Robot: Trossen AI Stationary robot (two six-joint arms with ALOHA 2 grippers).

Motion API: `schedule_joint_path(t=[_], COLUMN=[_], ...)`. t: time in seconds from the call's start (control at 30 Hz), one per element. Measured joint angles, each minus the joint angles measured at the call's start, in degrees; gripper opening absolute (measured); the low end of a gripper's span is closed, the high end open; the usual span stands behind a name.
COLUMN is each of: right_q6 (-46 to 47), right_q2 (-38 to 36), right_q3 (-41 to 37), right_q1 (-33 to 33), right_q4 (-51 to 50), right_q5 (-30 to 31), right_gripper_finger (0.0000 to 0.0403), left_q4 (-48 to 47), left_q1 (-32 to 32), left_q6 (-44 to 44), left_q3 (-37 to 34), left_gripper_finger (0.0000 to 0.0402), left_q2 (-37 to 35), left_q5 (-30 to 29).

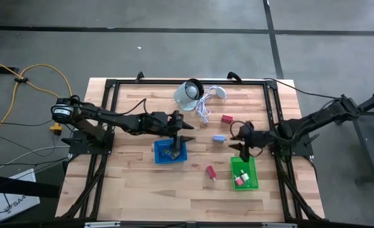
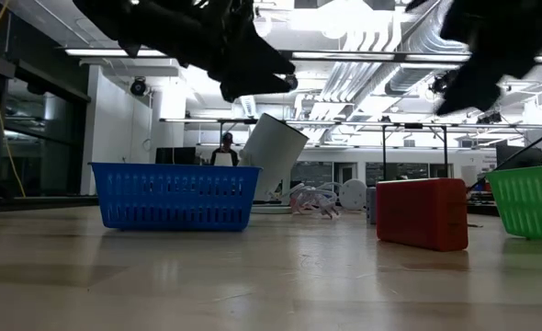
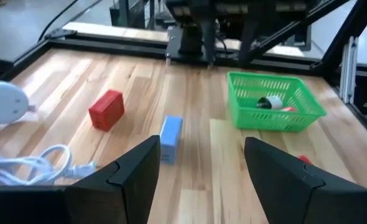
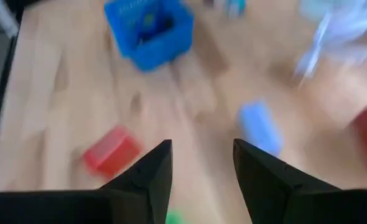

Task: Pick & Place Office items
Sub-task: Put the violet charger adapter into the green bin

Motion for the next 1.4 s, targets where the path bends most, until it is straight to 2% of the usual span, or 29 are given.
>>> schedule_joint_path(t=[0.13,0.37,0.53,0.97,1.17,1.4], right_q6=[-9.5,-16.9,-17.2,-17.2,-17.2,-17.2], right_q2=[0.4,0.8,0.8,0.8,0.8,0.8], right_q3=[0.0,0.0,0.0,0.0,0.0,0.0], right_q1=[-4.2,-9.0,-11.1,-12.0,-12.0,-12.0], right_q4=[6.1,12.7,12.9,12.7,12.6,12.4], right_q5=[1.4,1.1,1.2,0.7,0.7,0.7], right_gripper_finger=[0.0155,0.0155,0.0155,0.0155,0.0155,0.0155], left_q4=[-5.6,-19.7,-28.4,-47.2,-49.8,-50.7], left_q1=[0.2,1.0,2.3,10.6,14.5,15.1], left_q6=[0.0,-0.1,-1.0,-2.2,-2.9,-3.5], left_q3=[0.0,0.0,0.0,0.0,0.0,0.0], left_gripper_finger=[0.0227,0.0227,0.0227,0.0227,0.0227,0.0227], left_q2=[-1.5,-5.0,-7.0,-10.9,-10.9,-10.1], left_q5=[0.0,-2.4,-5.2,-5.4,-5.4,-5.2])
